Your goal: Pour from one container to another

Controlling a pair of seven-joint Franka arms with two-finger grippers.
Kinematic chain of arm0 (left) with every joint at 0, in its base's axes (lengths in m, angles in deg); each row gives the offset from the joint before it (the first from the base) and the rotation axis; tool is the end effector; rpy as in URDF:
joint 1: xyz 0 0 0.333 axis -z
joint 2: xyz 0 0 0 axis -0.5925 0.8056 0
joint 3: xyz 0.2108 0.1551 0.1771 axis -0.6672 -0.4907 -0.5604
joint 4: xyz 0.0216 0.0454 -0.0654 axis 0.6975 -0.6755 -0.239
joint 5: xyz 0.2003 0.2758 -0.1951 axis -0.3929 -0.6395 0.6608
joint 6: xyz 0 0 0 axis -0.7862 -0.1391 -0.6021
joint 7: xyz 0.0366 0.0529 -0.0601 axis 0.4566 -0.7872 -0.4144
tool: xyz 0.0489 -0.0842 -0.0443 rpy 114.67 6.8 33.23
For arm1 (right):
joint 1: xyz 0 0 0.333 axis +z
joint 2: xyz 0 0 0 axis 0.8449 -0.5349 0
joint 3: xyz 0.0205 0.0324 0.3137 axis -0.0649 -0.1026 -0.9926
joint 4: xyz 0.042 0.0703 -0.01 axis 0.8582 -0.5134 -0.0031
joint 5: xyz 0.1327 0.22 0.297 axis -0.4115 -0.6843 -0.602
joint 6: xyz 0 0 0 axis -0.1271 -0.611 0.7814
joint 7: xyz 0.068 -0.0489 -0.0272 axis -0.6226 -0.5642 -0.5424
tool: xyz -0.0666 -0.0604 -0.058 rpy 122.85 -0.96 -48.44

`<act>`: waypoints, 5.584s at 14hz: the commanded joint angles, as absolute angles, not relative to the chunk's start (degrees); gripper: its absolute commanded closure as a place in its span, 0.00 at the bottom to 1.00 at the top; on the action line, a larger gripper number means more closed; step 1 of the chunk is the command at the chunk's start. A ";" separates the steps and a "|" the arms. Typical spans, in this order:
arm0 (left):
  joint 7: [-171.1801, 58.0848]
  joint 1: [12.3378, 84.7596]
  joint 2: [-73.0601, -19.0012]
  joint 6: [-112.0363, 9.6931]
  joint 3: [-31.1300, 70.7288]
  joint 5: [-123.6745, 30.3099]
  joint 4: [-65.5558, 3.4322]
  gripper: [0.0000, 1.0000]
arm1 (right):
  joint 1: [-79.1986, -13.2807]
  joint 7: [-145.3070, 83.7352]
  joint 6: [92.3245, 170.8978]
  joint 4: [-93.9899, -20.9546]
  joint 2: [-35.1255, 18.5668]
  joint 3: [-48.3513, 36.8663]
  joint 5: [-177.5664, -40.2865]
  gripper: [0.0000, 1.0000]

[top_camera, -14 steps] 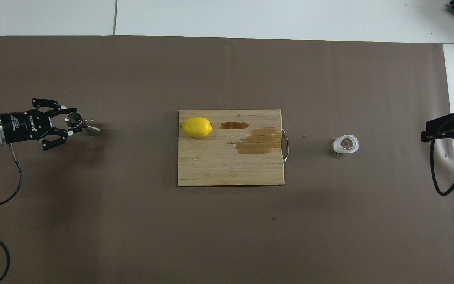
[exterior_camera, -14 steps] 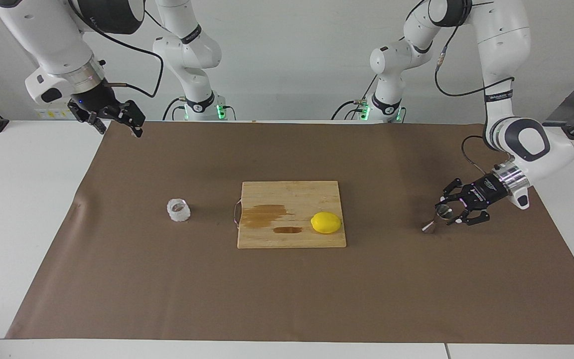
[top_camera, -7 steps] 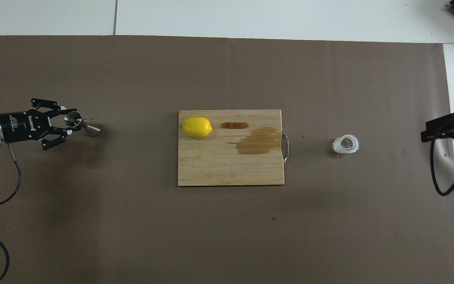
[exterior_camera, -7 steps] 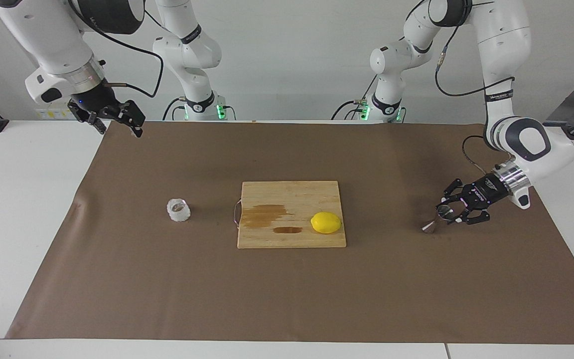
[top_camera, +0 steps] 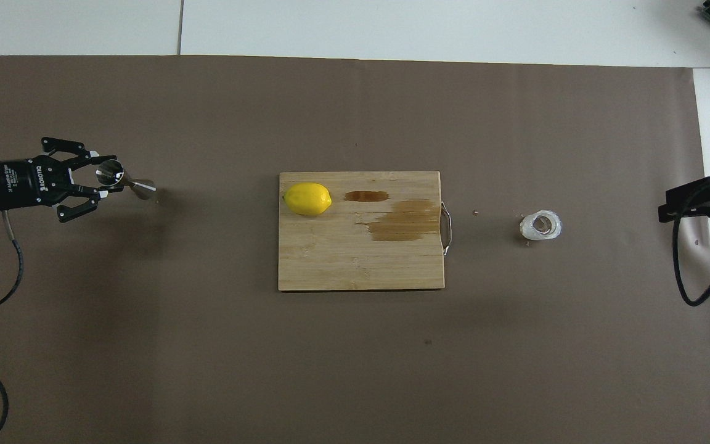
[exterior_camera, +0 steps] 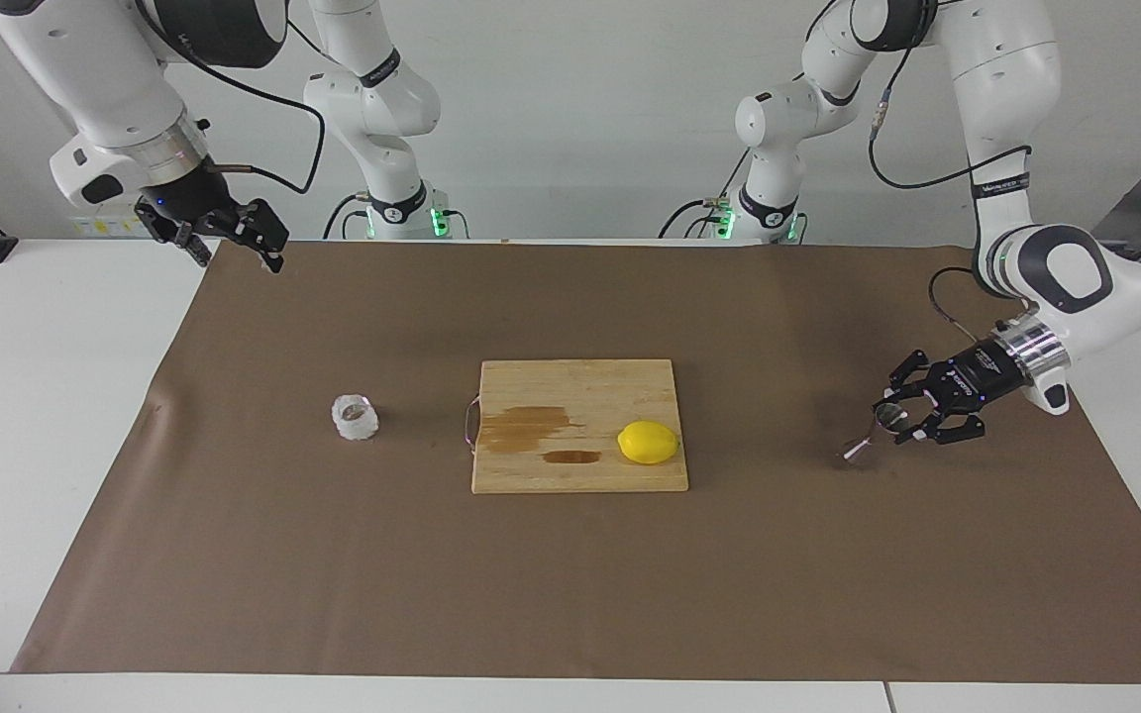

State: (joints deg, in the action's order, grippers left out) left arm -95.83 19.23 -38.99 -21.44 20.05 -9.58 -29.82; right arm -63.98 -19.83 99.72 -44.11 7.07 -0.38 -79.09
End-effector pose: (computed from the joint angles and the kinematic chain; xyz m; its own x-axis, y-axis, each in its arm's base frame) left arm 0.6075 0.0847 0.3655 -0.0451 0.5329 -0.8450 0.9758 0.2048 0.0771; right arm 0.5435 -0.0411 0.6177 0.9886 -0.1265 -0.0821 -0.1277 -0.9918 -0.0090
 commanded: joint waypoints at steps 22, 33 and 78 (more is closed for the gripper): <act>-114.76 61.19 -42.12 -68.50 25.73 19.91 -31.46 1.00 | -64.43 -19.54 98.74 -43.63 7.24 -0.65 -80.01 0.00; -113.97 71.40 -37.02 -81.45 26.97 29.34 -30.59 1.00 | -64.43 -19.62 98.65 -43.63 7.24 -0.65 -80.01 0.00; -109.49 73.42 -41.59 -89.36 29.96 26.18 -29.70 0.00 | -64.43 -19.54 98.74 -43.63 7.24 -0.65 -80.01 0.00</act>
State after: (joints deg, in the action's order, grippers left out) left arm -111.67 73.48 -39.92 -88.31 30.39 27.13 -28.59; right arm -63.98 -19.83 99.72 -44.11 7.07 -0.38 -79.09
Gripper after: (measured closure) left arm 0.000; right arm 0.000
